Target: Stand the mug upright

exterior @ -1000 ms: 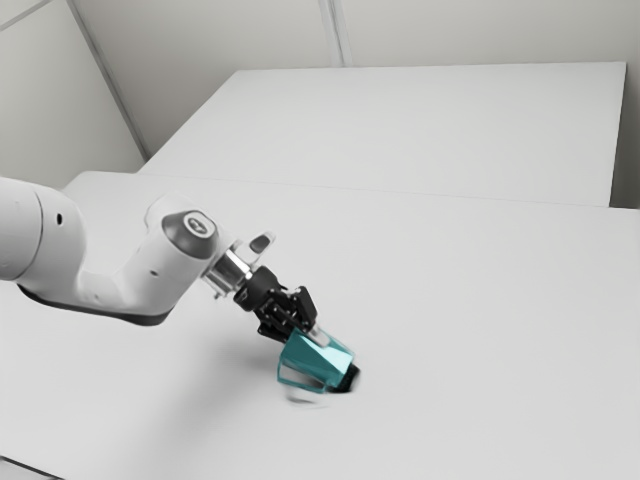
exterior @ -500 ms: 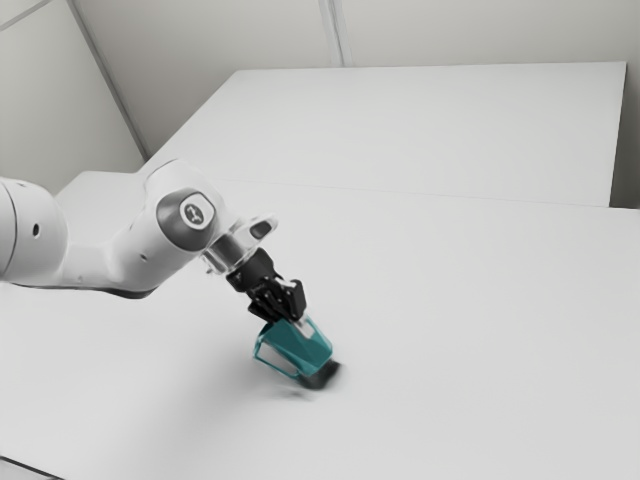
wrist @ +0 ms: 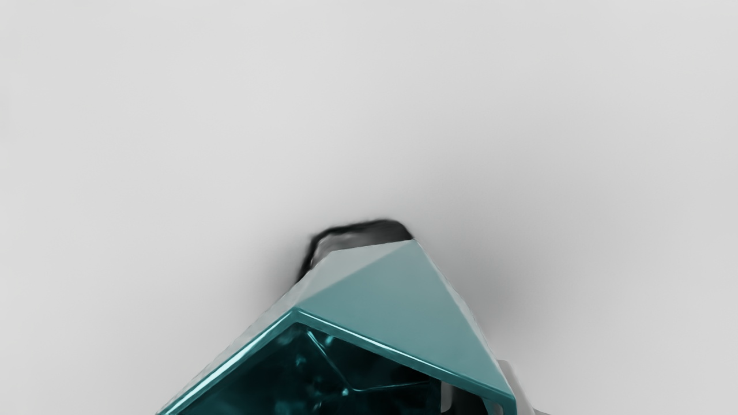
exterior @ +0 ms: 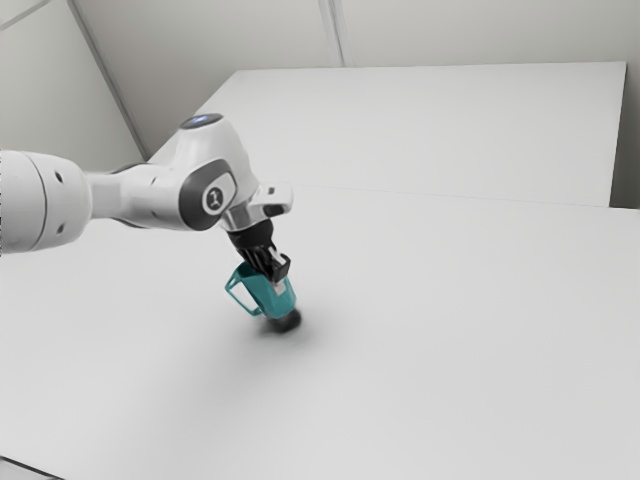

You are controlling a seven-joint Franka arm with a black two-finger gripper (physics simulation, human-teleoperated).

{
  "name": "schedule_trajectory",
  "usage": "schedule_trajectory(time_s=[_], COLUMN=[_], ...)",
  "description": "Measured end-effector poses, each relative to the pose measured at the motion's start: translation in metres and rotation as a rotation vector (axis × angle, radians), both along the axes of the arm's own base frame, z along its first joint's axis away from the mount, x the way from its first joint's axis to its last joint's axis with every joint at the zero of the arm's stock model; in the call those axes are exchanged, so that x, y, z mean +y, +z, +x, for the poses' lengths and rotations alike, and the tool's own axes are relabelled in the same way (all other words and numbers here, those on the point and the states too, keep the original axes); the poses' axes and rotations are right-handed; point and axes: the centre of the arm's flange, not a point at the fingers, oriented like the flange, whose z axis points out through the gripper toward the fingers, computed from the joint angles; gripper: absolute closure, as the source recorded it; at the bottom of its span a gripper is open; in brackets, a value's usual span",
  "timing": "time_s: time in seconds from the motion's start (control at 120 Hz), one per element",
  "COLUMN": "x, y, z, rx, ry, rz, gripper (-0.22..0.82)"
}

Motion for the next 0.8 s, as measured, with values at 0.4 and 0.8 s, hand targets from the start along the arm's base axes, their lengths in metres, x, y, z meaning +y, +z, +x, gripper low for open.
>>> schedule_trajectory(time_s=[0.4,0.8], x=[0.036,0.034], y=[-0.01,-0.032], z=[0.023,0.027], rx=[-0.048,-0.048], ry=[-0.069,-0.132], rz=[0.091,0.102], gripper=[0.79,0.79])
